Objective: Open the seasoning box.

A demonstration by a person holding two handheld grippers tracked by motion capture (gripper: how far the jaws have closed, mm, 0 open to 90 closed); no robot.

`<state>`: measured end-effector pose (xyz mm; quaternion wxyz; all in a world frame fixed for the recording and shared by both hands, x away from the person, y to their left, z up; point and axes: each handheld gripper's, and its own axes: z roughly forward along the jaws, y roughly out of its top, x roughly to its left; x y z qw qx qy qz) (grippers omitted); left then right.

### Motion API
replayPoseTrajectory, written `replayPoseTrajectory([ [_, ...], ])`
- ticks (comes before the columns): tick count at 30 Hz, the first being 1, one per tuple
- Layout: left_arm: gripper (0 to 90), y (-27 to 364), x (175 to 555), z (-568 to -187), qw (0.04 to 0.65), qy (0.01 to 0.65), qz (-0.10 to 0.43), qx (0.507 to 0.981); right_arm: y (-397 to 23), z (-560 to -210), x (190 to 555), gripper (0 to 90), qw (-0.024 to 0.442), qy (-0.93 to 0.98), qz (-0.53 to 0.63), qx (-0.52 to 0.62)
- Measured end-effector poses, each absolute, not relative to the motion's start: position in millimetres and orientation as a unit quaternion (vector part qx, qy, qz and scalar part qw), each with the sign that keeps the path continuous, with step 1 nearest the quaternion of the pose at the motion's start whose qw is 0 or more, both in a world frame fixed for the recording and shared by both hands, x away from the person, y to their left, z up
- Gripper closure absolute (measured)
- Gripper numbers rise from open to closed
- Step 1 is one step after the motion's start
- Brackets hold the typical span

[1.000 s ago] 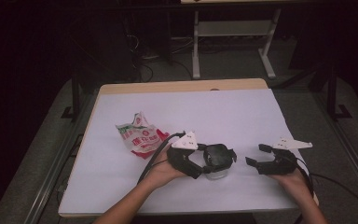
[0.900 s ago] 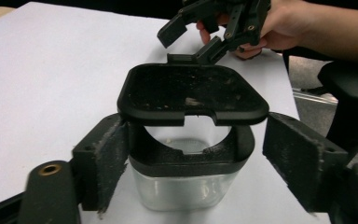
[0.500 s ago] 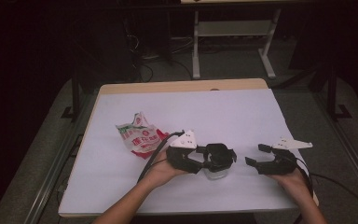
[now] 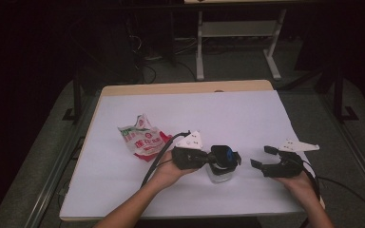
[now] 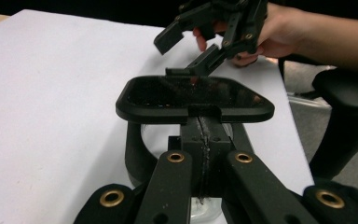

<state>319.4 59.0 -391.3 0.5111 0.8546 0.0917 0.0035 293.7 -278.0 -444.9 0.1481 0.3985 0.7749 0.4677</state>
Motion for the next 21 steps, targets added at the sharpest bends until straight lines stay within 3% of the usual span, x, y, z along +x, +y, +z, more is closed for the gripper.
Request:
replayPoseTrajectory([
  [21, 90.0, 49, 324, -379, 0.514, 0.086, -0.003, 0.853, -273, -447, 295, 16.3, 0.141, 0.78, 0.466, 0.393],
])
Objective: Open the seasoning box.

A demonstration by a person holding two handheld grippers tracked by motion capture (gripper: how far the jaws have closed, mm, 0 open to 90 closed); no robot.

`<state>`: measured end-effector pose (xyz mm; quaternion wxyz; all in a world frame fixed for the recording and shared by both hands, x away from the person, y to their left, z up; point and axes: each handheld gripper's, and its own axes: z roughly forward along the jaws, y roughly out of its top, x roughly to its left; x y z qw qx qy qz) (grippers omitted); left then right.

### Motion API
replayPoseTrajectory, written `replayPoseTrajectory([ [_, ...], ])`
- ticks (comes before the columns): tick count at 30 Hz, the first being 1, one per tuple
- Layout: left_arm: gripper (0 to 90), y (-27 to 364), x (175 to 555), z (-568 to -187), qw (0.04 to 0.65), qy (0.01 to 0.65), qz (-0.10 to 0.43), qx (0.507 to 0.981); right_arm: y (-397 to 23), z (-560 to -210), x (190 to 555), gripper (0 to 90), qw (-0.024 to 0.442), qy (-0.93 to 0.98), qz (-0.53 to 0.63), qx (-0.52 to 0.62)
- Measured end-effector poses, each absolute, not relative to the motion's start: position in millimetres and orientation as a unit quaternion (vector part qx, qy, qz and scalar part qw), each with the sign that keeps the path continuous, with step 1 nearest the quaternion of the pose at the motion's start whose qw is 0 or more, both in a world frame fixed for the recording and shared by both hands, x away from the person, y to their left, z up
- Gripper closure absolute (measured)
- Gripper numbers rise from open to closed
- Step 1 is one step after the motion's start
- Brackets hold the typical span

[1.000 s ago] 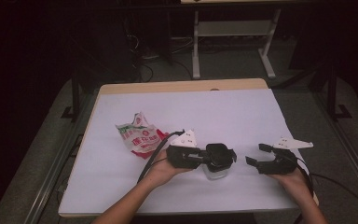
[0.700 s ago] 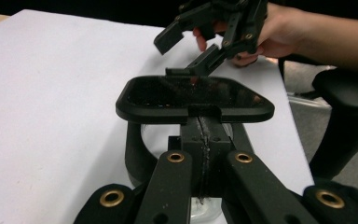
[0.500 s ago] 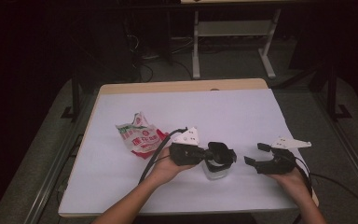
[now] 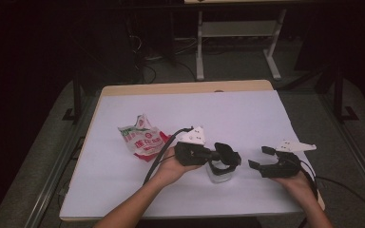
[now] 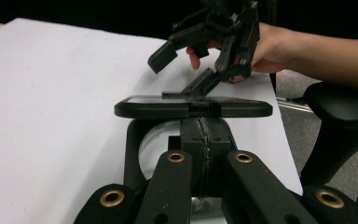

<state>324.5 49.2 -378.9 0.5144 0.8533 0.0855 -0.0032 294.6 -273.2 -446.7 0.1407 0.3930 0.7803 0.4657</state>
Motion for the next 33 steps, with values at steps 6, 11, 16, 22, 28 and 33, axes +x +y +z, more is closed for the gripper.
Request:
replayPoseTrajectory([
  [6, 90.0, 39, 329, -368, 0.516, 0.076, 0.003, 0.853, -276, -448, 296, 16.3, 0.143, 0.779, 0.465, 0.395],
  [11, 90.0, 32, 330, -360, 0.517, 0.07, 0.005, 0.853, -276, -448, 295, 16.3, 0.142, 0.779, 0.465, 0.395],
  [16, 90.0, 23, 330, -356, 0.52, 0.063, 0.006, 0.852, -275, -448, 295, 16.3, 0.141, 0.78, 0.465, 0.395],
  [22, 90.0, 13, 332, -354, 0.518, 0.057, 0.005, 0.854, -276, -447, 295, 16.3, 0.142, 0.779, 0.467, 0.394],
  [28, 90.0, 6, 336, -356, 0.515, 0.053, 0.001, 0.855, -276, -448, 295, 16.3, 0.141, 0.781, 0.465, 0.393],
  [33, 89.9, 1, 336, -359, 0.511, 0.056, -0.001, 0.858, -276, -448, 295, 16.3, 0.141, 0.78, 0.466, 0.394],
])
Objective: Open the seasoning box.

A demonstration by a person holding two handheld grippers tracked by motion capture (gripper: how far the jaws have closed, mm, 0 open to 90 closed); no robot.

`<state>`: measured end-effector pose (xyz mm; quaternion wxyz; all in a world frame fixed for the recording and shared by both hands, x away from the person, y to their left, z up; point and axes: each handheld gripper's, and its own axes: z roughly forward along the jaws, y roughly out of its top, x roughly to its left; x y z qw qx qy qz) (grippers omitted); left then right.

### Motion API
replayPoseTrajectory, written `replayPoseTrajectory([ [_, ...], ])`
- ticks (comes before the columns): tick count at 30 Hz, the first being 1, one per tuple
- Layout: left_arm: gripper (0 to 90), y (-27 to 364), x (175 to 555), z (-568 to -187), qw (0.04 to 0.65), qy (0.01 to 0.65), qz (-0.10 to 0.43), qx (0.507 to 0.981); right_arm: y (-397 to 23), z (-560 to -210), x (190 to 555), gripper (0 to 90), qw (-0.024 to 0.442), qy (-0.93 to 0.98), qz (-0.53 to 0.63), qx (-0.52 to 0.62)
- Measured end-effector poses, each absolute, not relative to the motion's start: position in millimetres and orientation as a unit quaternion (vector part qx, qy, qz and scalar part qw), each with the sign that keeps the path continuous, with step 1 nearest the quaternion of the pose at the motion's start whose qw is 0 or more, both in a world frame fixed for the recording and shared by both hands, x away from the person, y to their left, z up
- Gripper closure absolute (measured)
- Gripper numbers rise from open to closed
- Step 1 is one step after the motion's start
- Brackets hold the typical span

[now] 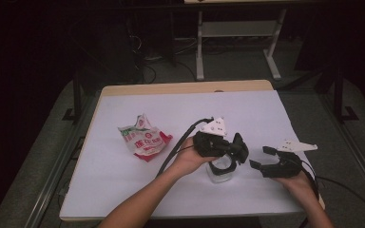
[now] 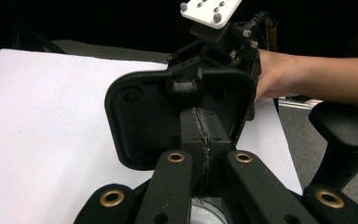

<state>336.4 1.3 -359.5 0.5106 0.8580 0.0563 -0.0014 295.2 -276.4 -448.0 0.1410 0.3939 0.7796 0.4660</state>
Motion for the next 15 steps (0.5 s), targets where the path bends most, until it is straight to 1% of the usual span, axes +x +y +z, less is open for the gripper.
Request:
replayPoseTrajectory([
  [15, 89.9, -10, 336, -364, 0.501, 0.055, -0.002, 0.864, -276, -449, 296, 16.3, 0.139, 0.782, 0.464, 0.392],
])
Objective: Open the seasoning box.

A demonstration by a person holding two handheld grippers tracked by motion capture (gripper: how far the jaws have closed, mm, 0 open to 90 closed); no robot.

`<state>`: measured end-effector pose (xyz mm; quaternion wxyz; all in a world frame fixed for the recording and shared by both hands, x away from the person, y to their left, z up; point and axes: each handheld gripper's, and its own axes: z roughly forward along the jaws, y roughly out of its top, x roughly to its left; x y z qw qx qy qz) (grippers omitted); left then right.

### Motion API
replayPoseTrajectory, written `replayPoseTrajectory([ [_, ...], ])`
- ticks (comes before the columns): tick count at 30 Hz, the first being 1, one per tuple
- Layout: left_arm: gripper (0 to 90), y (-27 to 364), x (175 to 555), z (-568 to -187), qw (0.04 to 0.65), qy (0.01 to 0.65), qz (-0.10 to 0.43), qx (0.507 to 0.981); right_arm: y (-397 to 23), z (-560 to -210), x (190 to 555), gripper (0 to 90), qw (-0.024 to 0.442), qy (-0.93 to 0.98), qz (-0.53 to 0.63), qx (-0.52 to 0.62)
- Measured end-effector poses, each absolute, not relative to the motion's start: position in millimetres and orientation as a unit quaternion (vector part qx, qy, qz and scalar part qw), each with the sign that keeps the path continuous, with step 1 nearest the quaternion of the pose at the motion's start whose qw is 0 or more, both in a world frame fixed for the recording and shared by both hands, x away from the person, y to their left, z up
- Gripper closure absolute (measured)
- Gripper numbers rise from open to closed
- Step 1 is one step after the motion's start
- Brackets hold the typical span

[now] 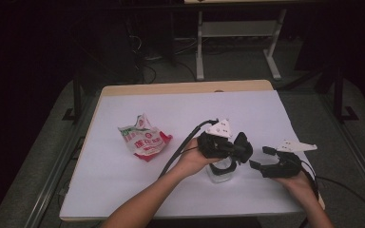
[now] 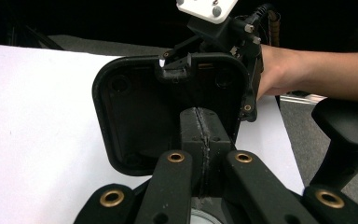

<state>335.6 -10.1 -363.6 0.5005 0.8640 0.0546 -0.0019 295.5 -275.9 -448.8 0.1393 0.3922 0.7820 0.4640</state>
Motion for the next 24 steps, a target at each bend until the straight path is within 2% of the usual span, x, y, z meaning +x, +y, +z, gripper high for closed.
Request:
replayPoseTrajectory([
  [15, 89.7, 3, 339, -355, 0.492, 0.068, -0.013, 0.868, -276, -449, 295, 16.3, 0.141, 0.782, 0.465, 0.392],
  [20, 81.0, 13, 337, -352, 0.483, 0.076, -0.015, 0.872, -276, -449, 294, 16.3, 0.14, 0.782, 0.465, 0.392],
  [24, 70.4, 22, 335, -350, 0.481, 0.081, -0.012, 0.873, -276, -449, 295, 16.3, 0.14, 0.782, 0.466, 0.39],
])
